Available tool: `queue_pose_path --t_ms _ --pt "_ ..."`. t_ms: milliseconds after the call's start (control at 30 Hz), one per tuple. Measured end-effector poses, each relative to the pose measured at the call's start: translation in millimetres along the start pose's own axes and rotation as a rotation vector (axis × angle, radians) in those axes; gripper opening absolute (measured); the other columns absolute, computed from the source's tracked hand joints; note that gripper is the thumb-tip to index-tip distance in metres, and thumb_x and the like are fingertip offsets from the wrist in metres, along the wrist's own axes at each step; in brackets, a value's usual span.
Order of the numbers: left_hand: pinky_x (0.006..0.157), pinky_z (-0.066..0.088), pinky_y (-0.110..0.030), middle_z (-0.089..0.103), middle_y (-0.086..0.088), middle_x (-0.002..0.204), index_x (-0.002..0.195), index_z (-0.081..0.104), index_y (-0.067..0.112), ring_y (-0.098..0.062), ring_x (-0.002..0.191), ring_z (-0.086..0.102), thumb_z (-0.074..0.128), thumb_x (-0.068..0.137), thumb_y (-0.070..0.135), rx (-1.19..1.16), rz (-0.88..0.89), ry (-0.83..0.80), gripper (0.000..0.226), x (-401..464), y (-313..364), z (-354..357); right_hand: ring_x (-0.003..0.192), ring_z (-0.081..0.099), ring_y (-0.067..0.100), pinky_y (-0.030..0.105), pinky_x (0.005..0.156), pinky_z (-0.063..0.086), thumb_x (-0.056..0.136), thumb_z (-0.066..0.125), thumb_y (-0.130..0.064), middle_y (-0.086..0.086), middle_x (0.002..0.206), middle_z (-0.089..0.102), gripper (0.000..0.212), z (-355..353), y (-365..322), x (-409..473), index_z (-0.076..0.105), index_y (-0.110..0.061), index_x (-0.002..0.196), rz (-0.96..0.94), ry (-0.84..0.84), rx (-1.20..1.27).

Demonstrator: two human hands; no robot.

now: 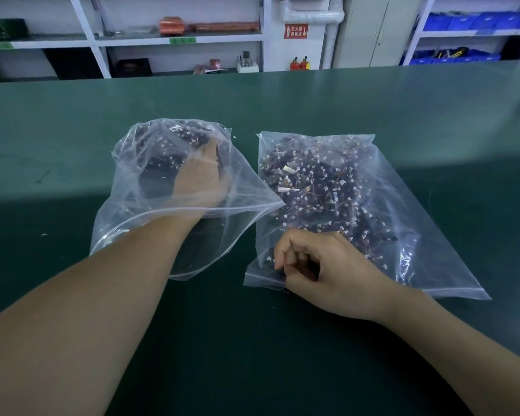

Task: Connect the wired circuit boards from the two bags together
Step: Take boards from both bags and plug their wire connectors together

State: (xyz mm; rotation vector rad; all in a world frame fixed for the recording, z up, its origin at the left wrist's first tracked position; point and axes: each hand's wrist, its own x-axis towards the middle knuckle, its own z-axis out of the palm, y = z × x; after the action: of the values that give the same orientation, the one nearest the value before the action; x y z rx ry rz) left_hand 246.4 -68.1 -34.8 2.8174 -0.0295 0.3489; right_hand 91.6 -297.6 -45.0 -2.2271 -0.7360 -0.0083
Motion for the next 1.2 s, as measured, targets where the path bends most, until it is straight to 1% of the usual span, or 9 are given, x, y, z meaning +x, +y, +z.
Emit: queue_pose_path --t_ms 167,233,400,500,667,767,900,1000,1200 --pt "0.106 0.043 -0.051 0.057 -0.018 0.139 0.138 0.060 0.012 -0.036 0.125 0.054 0.053 0.105 0.050 0.042 0.056 0.198 0.051 17.5 -21.0 21.4 0.064 0.061 0.017 0.018 0.065 0.042 0.087 0.066 -0.011 -0.017 0.077 0.066 0.020 0.7 -0.3 0.7 0.064 -0.029 0.095 0.008 -0.004 0.003" --pt "0.104 0.045 -0.050 0.057 -0.014 0.135 0.129 0.060 0.014 -0.033 0.118 0.055 0.048 0.103 0.058 0.047 0.085 0.234 0.052 20.4 -23.9 24.9 0.064 0.061 0.018 0.018 0.064 0.042 0.088 0.067 -0.008 -0.017 0.077 0.066 0.022 1.0 0.2 0.8 0.065 -0.029 0.096 0.010 -0.004 -0.002" --pt "0.125 0.032 -0.053 0.053 -0.014 0.153 0.160 0.037 0.019 -0.032 0.145 0.046 0.038 0.109 0.056 -0.051 0.153 0.174 0.064 20.9 -23.8 27.2 0.063 0.060 0.017 0.017 0.064 0.042 0.088 0.068 -0.007 -0.015 0.076 0.066 0.023 1.4 0.6 0.8 0.066 -0.028 0.095 0.016 -0.002 -0.003" --pt "0.122 0.029 -0.051 0.060 -0.014 0.140 0.161 0.037 0.018 -0.031 0.136 0.050 0.034 0.111 0.056 0.091 0.165 0.213 0.063 21.4 -24.8 30.1 0.063 0.060 0.017 0.015 0.064 0.042 0.089 0.068 -0.006 -0.013 0.076 0.067 0.023 1.4 1.3 1.1 0.066 -0.028 0.095 0.008 0.000 -0.009" --pt "0.106 0.040 -0.051 0.062 -0.016 0.126 0.124 0.066 0.016 -0.032 0.115 0.057 0.041 0.107 0.059 0.215 0.137 0.293 0.052 19.1 -26.6 27.6 0.063 0.061 0.016 0.013 0.065 0.041 0.090 0.070 -0.007 -0.014 0.076 0.066 0.022 1.9 2.3 1.4 0.066 -0.029 0.095 0.002 0.000 -0.024" --pt "0.103 0.043 -0.052 0.059 -0.012 0.124 0.116 0.060 0.017 -0.032 0.112 0.058 0.049 0.101 0.051 0.142 0.154 0.334 0.039 20.4 -25.1 26.9 0.063 0.061 0.016 0.013 0.065 0.041 0.091 0.070 -0.007 -0.014 0.075 0.065 0.021 2.2 2.7 1.5 0.067 -0.028 0.095 -0.006 0.004 -0.027" --pt "0.126 0.022 -0.055 0.059 -0.006 0.145 0.141 0.053 0.023 -0.024 0.146 0.044 0.037 0.103 0.057 0.062 0.177 0.208 0.053 20.0 -24.2 30.1 0.063 0.061 0.016 0.013 0.065 0.041 0.091 0.070 -0.007 -0.015 0.075 0.066 0.021 2.1 2.7 1.6 0.068 -0.027 0.095 -0.008 0.004 -0.025" --pt "0.131 0.010 -0.057 0.061 -0.003 0.146 0.145 0.056 0.022 -0.022 0.150 0.042 0.031 0.105 0.061 0.138 0.169 0.130 0.061 18.2 -23.7 25.7 0.064 0.061 0.016 0.012 0.065 0.040 0.092 0.071 -0.007 -0.015 0.075 0.066 0.021 2.0 3.2 1.7 0.069 -0.028 0.095 -0.005 -0.001 -0.025" --pt "0.114 0.038 -0.049 0.058 -0.007 0.144 0.138 0.060 0.019 -0.029 0.133 0.054 0.050 0.109 0.044 0.083 0.104 -0.040 0.040 -0.1 -11.4 3.3 0.063 0.060 0.014 0.012 0.065 0.040 0.091 0.070 -0.007 -0.015 0.075 0.066 0.022 2.8 3.8 2.0 0.069 -0.029 0.094 -0.014 -0.001 -0.025"
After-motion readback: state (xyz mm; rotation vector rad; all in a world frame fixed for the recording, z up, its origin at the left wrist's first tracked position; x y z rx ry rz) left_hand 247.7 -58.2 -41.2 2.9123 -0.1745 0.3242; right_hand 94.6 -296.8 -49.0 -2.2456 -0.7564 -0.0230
